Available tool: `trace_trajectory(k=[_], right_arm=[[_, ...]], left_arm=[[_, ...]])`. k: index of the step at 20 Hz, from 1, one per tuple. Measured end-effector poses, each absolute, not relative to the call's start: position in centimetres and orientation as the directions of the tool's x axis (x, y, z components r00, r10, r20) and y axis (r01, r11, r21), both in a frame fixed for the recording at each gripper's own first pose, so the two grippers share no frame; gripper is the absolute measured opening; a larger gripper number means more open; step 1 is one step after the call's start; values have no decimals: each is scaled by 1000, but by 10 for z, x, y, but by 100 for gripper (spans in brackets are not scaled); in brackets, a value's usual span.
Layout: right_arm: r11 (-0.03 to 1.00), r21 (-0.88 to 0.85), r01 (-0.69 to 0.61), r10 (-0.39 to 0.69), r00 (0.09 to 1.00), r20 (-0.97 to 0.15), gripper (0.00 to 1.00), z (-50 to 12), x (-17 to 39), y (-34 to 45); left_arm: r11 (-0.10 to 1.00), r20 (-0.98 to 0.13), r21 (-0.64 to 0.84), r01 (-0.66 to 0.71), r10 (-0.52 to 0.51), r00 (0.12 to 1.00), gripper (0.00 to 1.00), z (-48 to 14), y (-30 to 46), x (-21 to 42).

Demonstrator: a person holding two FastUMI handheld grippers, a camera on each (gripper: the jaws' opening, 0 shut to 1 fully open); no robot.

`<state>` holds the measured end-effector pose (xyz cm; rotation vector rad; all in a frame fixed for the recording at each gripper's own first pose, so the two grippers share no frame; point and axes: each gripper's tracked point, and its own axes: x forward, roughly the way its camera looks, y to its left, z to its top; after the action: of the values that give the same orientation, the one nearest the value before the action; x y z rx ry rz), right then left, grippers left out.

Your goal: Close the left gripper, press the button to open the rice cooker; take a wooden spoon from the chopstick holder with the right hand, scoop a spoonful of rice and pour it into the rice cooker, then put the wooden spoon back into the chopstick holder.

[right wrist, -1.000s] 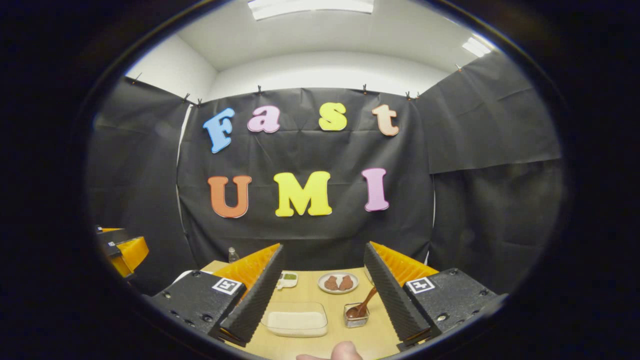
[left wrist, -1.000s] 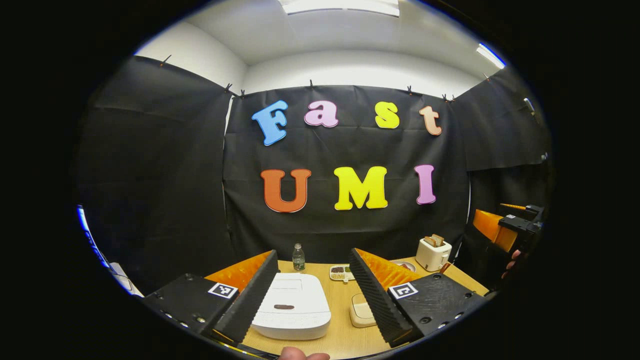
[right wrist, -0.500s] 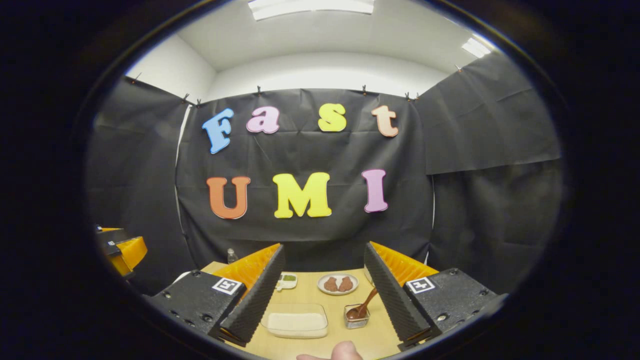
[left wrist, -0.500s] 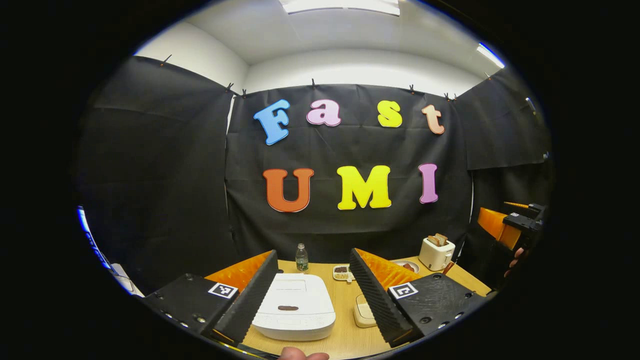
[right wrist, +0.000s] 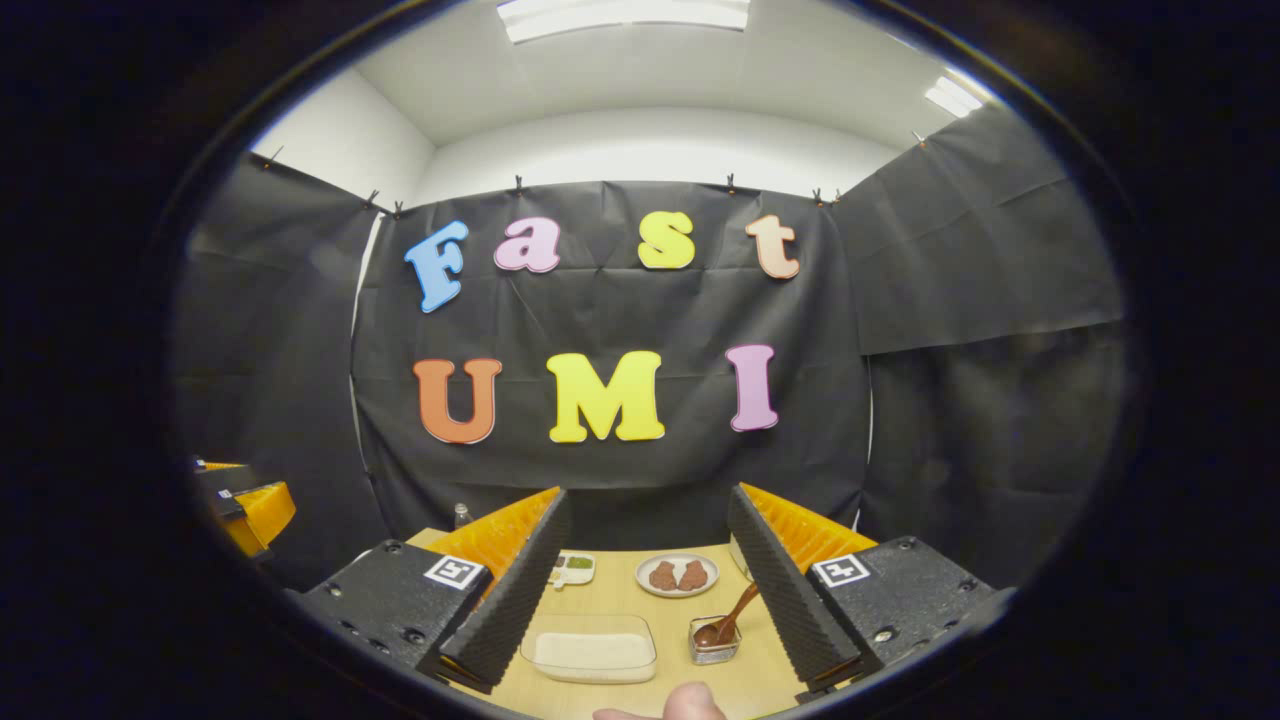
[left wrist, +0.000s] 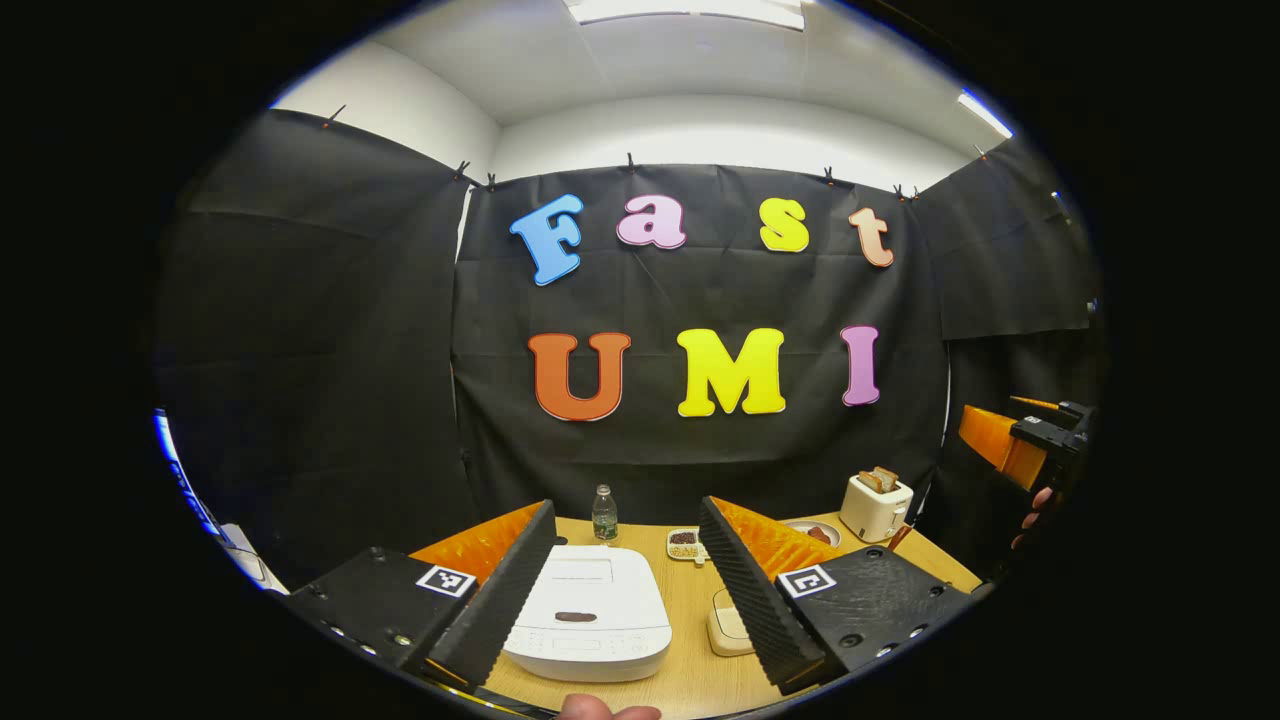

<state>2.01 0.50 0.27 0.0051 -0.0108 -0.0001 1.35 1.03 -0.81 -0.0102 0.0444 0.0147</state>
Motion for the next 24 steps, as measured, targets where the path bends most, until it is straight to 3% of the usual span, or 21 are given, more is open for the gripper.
trace_trajectory(k=[6, 12, 13, 14, 16, 17, 18, 19, 24], right_arm=[[1000, -8, -4, 4, 1000, -21, 100, -12, 35, 1], [1000, -5, -26, 25, 996, -84, 99, -35, 57, -5], [1000, -3, -28, 28, 996, -87, 100, -36, 61, -7], [1000, -3, -31, 30, 996, -87, 100, -36, 65, -8], [999, -4, -32, 31, 996, -88, 100, -37, 73, -13], [999, -3, -32, 32, 995, -92, 100, -41, 77, -15], [999, -1, -32, 32, 995, -97, 100, -43, 81, -18], [1000, 3, -29, 29, 995, -100, 100, -44, 86, -21], [1000, 10, -2, 3, 991, -131, 100, -58, 103, -37]], left_arm=[[1000, -136, -11, -17, 16, 991, 94, -38, 19, 12], [997, -321, -35, -63, 49, 946, 93, -100, 38, 20], [998, -354, -36, -58, 42, 934, 67, -108, 39, 23], [998, -389, -35, -54, 36, 921, 68, -118, 41, 26], [998, -443, -34, -56, 35, 896, 49, -132, 47, 32], [997, -468, -36, -66, 42, 883, 29, -140, 53, 36], [997, -490, -40, -73, 44, 871, 20, -148, 56, 40], [996, -512, -52, -72, 36, 858, 6, -153, 56, 43], [990, -581, -131, -49, -36, 813, 0, -181, 57, 63]])
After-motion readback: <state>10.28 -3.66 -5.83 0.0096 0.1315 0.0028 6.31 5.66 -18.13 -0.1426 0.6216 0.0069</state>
